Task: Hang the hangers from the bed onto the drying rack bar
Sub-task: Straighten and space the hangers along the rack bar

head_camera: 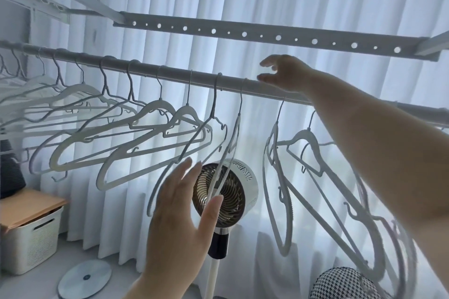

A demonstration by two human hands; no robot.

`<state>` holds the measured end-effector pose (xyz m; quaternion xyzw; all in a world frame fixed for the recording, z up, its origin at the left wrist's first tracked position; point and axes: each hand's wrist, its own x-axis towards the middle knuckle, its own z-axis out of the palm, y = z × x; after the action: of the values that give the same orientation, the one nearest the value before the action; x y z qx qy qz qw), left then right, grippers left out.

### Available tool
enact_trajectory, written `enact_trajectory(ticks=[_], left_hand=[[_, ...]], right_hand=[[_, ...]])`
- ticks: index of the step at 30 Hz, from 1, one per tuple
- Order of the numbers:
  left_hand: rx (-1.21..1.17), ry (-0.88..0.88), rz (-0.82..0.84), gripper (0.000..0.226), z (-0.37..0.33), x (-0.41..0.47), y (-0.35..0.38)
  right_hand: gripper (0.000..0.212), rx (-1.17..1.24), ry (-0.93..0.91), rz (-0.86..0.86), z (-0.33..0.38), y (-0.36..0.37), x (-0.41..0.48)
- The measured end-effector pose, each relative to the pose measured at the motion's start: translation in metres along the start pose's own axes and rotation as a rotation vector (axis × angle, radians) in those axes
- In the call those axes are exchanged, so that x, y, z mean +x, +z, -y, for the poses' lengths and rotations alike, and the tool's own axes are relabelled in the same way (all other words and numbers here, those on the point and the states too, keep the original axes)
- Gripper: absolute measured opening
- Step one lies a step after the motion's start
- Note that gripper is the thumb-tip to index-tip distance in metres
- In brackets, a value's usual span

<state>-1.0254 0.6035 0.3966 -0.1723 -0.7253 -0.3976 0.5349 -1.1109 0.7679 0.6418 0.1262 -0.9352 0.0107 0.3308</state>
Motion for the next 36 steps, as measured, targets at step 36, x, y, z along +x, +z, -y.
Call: enact_trajectory(ticks=[36], left_hand=[[0.084,0.176,0.176,0.031,-0.058,-0.019,0.032]], right_hand=[[0.035,0.023,0.081,0.011,-0.036,-0.002,-0.037]])
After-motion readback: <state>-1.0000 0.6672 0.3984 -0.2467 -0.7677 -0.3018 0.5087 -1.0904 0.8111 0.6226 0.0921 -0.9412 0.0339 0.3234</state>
